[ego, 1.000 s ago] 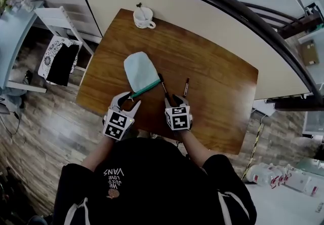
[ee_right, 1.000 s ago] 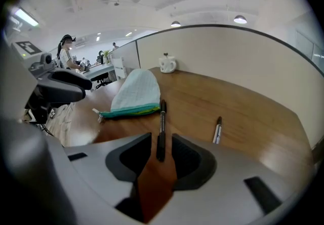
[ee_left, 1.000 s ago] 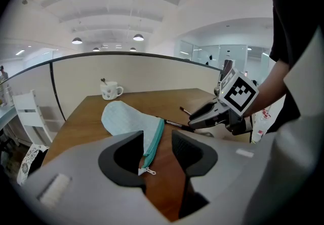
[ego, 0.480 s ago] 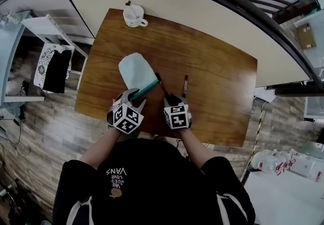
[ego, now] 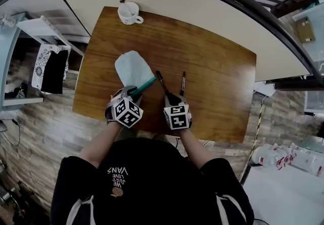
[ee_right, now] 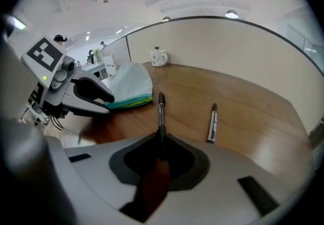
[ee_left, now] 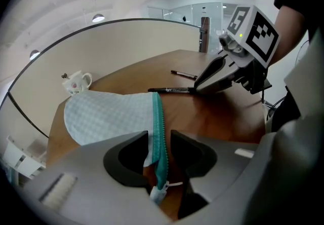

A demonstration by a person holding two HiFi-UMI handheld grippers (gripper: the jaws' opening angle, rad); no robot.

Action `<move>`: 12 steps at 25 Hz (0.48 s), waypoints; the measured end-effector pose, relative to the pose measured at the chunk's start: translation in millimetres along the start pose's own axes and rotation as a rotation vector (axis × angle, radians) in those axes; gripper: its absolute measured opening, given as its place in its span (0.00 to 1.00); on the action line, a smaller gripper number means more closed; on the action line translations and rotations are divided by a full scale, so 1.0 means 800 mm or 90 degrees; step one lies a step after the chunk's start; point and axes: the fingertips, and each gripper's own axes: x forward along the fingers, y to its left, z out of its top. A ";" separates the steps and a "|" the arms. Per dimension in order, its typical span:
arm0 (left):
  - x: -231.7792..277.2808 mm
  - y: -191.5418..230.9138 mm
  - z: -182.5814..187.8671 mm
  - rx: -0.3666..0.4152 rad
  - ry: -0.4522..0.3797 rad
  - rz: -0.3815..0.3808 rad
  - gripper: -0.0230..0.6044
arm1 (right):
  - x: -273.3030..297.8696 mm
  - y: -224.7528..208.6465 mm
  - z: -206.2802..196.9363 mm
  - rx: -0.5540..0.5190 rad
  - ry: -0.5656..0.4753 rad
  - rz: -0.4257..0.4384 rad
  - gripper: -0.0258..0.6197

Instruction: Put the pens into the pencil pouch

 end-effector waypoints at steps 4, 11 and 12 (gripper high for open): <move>0.003 0.004 -0.002 -0.008 0.007 -0.003 0.21 | -0.014 -0.001 -0.003 0.004 -0.006 0.003 0.14; -0.007 0.016 0.002 -0.076 -0.022 -0.014 0.13 | -0.041 0.012 0.004 0.019 -0.038 0.022 0.14; -0.010 0.017 0.003 -0.092 -0.030 -0.014 0.12 | -0.045 0.015 0.004 0.018 -0.041 0.028 0.14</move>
